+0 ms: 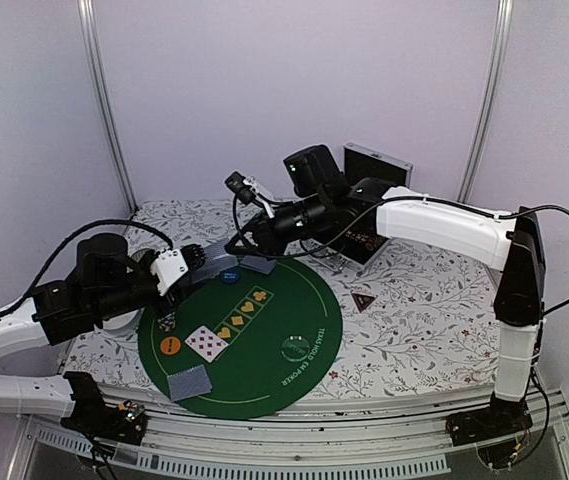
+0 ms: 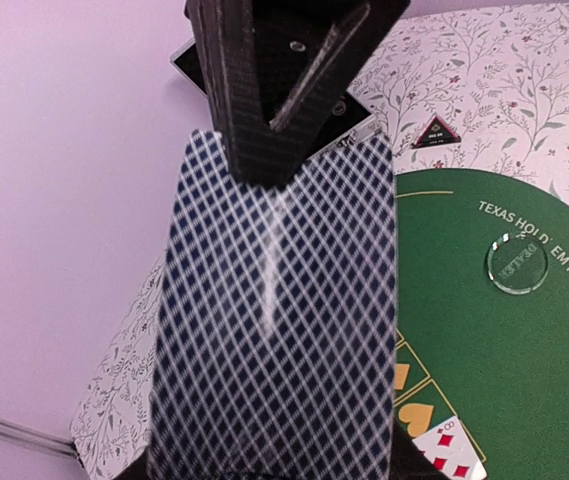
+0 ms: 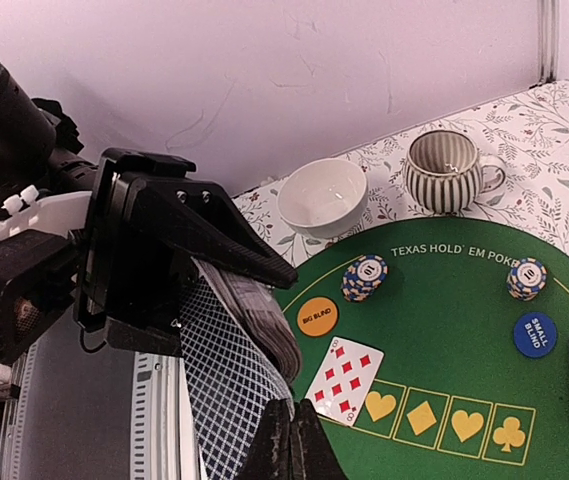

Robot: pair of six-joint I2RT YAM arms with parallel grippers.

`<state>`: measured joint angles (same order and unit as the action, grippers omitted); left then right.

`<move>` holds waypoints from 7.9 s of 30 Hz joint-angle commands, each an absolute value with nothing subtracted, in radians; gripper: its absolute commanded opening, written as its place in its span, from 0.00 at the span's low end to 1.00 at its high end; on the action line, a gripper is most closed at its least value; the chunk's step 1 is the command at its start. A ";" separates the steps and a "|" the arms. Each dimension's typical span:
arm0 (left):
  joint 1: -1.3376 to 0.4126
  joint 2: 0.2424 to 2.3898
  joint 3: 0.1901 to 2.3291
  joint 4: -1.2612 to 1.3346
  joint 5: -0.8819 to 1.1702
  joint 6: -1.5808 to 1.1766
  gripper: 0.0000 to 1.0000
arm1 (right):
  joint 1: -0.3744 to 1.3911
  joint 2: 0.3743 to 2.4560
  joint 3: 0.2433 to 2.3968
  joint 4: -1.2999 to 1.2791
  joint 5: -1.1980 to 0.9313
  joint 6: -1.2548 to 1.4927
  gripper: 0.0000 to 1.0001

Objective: Distribute texas hold em gaming equipment
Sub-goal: Flop the poker card in the community card area, then pick up the poker card from the face-down deck piles, then flop the poker card in the community card area.

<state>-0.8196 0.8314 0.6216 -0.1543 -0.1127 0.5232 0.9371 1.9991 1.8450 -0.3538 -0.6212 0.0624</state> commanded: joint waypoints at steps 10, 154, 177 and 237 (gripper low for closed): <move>-0.815 0.824 0.630 -0.142 -0.107 0.518 0.44 | 0.809 1.782 1.742 -0.327 -0.579 0.048 0.01; -0.798 0.811 0.623 -0.122 -0.114 0.523 0.45 | 0.934 2.054 1.743 0.083 -0.743 0.203 0.99; -0.799 0.807 0.623 -0.123 -0.104 0.522 0.45 | 0.925 2.120 1.860 -0.167 -0.483 0.118 0.82; -0.798 0.811 0.621 -0.109 -0.154 0.512 0.45 | 0.897 2.070 1.711 -0.117 -0.012 -0.423 0.02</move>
